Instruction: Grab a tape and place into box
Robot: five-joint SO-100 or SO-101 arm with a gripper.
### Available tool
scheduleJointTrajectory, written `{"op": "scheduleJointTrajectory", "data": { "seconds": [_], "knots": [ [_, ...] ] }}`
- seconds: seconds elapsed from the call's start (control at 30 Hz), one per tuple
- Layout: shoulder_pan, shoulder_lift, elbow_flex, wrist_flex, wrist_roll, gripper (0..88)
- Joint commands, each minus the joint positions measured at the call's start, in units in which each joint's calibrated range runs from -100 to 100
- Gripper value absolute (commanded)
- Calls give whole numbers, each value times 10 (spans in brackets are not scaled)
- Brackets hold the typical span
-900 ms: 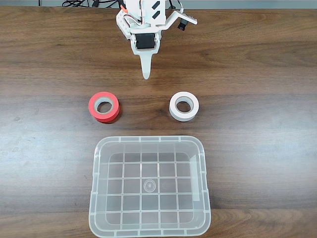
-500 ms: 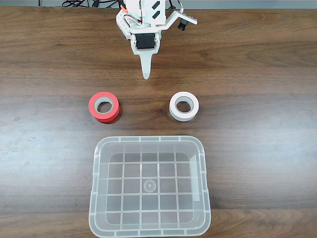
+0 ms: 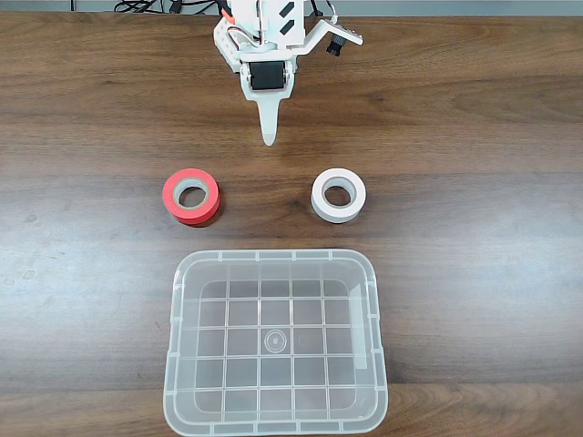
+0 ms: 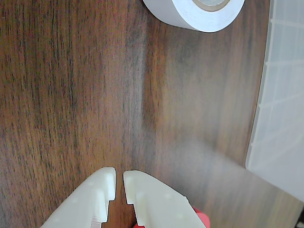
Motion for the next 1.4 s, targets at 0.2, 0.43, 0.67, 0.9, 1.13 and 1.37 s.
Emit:
{"op": "scheduleJointTrajectory", "data": {
  "seconds": [0.2,0.43,0.67,0.9,1.13,1.37],
  "knots": [
    [-3,-9,7,-57,-2,13],
    [-3,-9,10,-145,1,13],
    [-92,-3,-6,-137,13,13],
    [-186,-2,-28,-102,30,13],
    [-185,-1,-29,-86,39,13],
    [-144,72,-88,-101,41,13]
  ]
}}
